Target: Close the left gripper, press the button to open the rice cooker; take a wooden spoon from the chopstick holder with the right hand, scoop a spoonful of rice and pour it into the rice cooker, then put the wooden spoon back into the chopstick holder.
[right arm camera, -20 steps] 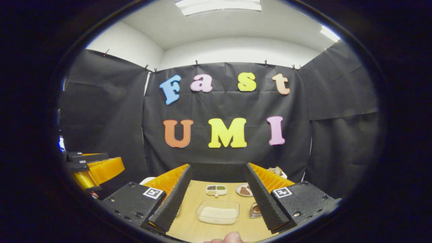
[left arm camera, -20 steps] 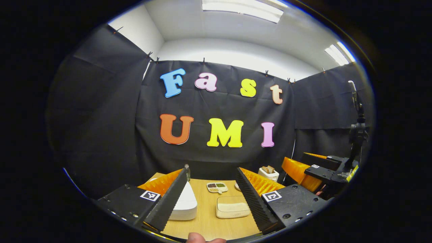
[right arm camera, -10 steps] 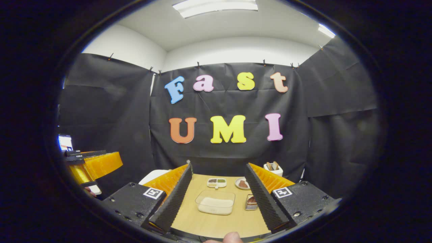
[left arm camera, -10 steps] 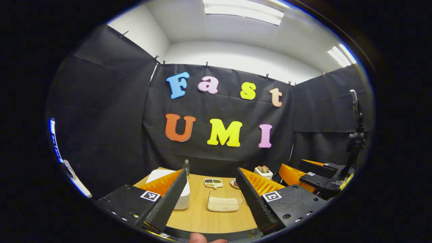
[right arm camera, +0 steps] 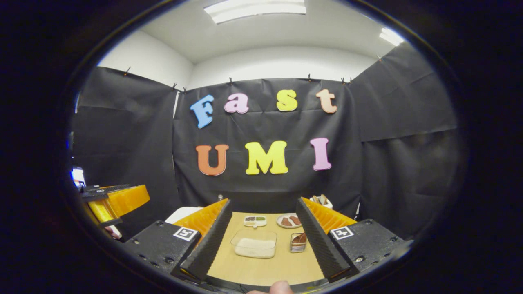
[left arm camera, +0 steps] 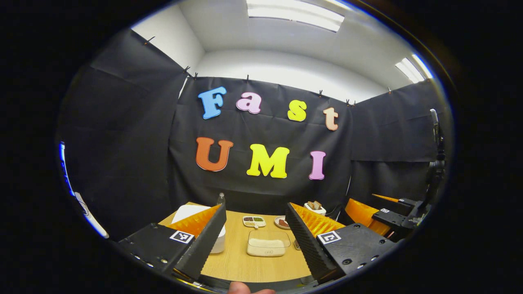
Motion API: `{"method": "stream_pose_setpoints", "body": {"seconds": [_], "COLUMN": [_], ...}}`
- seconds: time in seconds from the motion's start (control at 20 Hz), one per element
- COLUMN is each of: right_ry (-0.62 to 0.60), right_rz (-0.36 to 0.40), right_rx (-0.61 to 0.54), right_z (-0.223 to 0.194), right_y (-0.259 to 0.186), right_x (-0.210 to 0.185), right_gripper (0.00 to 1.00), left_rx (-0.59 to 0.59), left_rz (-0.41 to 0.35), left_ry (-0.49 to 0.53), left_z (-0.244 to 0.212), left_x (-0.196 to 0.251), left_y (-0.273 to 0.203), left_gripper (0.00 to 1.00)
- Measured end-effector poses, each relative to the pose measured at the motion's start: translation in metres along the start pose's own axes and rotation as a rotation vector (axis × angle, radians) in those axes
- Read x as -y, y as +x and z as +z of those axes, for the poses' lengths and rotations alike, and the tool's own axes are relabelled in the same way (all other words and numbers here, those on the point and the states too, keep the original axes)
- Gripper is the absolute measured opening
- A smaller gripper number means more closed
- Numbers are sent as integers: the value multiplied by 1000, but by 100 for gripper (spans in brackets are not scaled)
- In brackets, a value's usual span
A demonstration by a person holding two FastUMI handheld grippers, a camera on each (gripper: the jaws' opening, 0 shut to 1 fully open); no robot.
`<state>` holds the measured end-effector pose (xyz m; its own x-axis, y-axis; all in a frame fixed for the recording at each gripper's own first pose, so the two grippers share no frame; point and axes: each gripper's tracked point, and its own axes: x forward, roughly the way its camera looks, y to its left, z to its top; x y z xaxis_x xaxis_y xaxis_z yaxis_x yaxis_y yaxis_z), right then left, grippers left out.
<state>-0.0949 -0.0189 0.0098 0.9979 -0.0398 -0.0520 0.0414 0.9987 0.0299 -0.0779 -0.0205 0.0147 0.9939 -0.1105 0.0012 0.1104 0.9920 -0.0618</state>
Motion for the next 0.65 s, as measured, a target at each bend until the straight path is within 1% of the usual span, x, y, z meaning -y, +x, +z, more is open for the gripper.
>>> {"method": "stream_pose_setpoints", "body": {"seconds": [0.35, 0.45, 0.5, 0.65], "right_ry": [-21, -24, -24, -27], "right_rz": [20, 24, 27, 35], "right_rx": [0, 1, -2, 0], "right_z": [0, -1, -1, -1], "right_y": [-2, -1, -2, 0], "right_x": [-24, -29, -32, -40], "right_gripper": [100, 99, 100, 100], "left_rx": [3, 5, 8, 11], "left_rz": [9, 13, 13, 13], "left_ry": [9, 16, 18, 21], "left_z": [2, 1, 2, 3], "left_x": [-20, -25, -27, -30], "left_y": [-9, -9, -9, -10], "left_gripper": [94, 94, 94, 94]}}
